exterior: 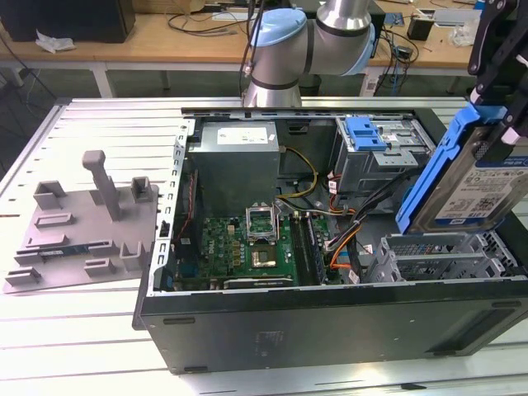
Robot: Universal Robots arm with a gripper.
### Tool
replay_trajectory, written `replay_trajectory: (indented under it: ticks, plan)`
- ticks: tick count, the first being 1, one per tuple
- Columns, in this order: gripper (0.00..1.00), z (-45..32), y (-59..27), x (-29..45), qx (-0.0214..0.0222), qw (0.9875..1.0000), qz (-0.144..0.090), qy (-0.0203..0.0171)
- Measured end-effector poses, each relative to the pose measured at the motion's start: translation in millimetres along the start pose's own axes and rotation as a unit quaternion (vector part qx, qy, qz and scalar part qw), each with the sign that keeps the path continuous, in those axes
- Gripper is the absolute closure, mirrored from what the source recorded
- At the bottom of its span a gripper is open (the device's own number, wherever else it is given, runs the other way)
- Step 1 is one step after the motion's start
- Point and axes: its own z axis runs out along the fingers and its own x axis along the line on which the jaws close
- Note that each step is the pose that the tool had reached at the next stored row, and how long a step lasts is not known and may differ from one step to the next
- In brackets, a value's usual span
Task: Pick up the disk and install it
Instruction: 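Insert the disk into the insertion slot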
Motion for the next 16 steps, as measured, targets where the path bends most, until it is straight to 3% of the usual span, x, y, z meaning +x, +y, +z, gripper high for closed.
replay_trajectory:
  ticks: [16]
  plan:
    - [0.63, 7.2, -0.2, -0.2, 0.0, 1.0, 0.0, 0.0]
